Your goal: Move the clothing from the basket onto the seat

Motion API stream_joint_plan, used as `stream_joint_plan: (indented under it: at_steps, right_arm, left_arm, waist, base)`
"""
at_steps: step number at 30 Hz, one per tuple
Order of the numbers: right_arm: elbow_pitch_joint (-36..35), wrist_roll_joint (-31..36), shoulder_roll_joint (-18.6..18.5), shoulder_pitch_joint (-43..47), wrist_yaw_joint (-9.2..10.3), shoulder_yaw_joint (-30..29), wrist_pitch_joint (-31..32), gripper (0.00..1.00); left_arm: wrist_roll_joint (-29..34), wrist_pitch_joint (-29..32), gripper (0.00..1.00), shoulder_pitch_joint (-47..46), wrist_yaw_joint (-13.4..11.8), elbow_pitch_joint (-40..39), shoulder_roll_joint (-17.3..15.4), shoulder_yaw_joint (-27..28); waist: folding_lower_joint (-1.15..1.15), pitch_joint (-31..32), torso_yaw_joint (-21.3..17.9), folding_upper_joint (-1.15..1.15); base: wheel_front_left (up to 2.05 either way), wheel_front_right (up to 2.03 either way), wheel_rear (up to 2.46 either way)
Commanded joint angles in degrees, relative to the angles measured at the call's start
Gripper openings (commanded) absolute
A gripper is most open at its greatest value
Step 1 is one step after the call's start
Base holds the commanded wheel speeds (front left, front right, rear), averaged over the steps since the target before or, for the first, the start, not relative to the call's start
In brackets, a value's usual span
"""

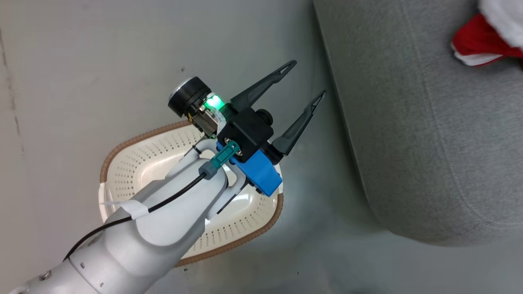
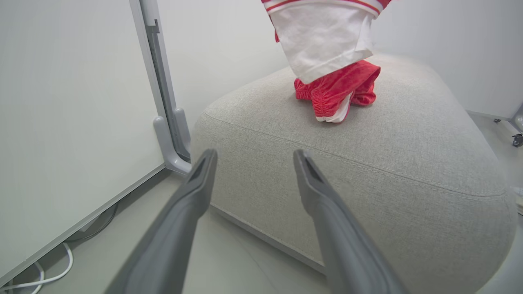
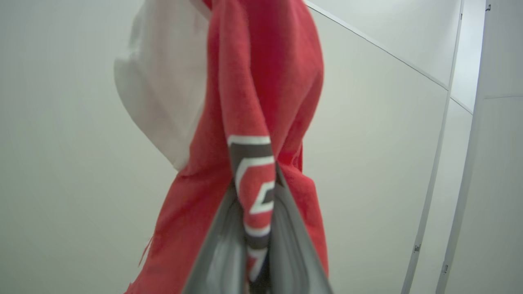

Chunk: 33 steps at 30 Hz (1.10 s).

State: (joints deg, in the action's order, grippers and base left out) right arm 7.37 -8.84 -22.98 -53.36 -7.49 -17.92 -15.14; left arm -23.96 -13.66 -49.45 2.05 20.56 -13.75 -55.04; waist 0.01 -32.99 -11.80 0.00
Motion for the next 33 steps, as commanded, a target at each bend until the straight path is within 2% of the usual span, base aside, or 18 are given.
stream_joint_plan:
  at_steps: [1,8,9,15,25,26,27,28,33]
  right_arm:
    - [2.16,-0.85,-1.85,-1.52,-0.01,-1.78,0.00,0.00]
    - [13.92,-2.03,-6.32,-2.92,-0.01,-4.97,-0.01,0.00]
    - [13.92,-2.03,-6.32,-2.92,-0.01,-4.97,-0.01,0.00]
    - [24.58,-3.24,-6.92,-3.31,-0.01,-4.37,-0.01,0.00]
    - [36.07,-4.50,-6.18,-1.39,-0.01,-2.61,-0.01,0.00]
    - [36.56,-4.70,-6.32,-1.29,-0.01,-2.30,-0.02,0.16]
    - [37.01,-5.00,-6.40,-1.16,-0.01,-2.07,-0.01,0.71]
    - [37.19,-5.26,-6.49,-0.78,-0.01,-1.92,-0.01,1.00]
    - [35.95,-4.58,-6.21,3.73,-0.02,-0.56,-0.01,1.00]
  left_arm:
    - [0.37,0.16,1.00,-1.52,0.08,-0.03,-0.08,-0.06]
    - [0.97,0.18,1.00,-3.11,0.36,0.31,0.25,-0.59]
    - [0.97,0.18,1.00,-3.11,0.36,0.31,0.25,-0.59]
    - [1.31,0.12,1.00,-3.98,0.42,0.48,0.14,-0.92]
    - [0.87,-0.41,1.00,-3.86,0.12,1.21,0.53,-1.28]
    - [0.74,-0.45,1.00,-3.75,0.16,1.40,0.57,-1.31]
    - [0.68,-0.58,1.00,-3.63,0.22,1.53,0.68,-1.35]
    - [0.55,-0.61,1.00,-3.44,0.27,1.67,0.85,-1.38]
    - [0.01,-1.14,1.00,-1.91,0.11,2.37,1.50,-1.07]
  waist:
    - [-0.01,-2.92,0.65,0.00]
    - [-0.01,-6.53,1.54,0.00]
    - [-0.01,-6.53,1.54,0.00]
    - [-0.01,-8.03,2.29,0.00]
    - [-0.01,-7.93,2.47,0.00]
    - [-0.01,-7.64,2.41,0.00]
    - [-0.01,-7.24,2.36,0.00]
    - [-0.01,-6.74,2.36,0.00]
    - [-0.01,-3.24,2.50,0.00]
  base:
    - [0.00,0.00,0.00]
    - [0.00,0.00,0.00]
    - [0.00,0.00,0.00]
    - [0.00,0.00,0.00]
    - [0.00,0.00,0.00]
    - [0.00,0.00,0.00]
    - [0.00,0.00,0.00]
    - [0.00,0.00,0.00]
    - [0.00,0.00,0.00]
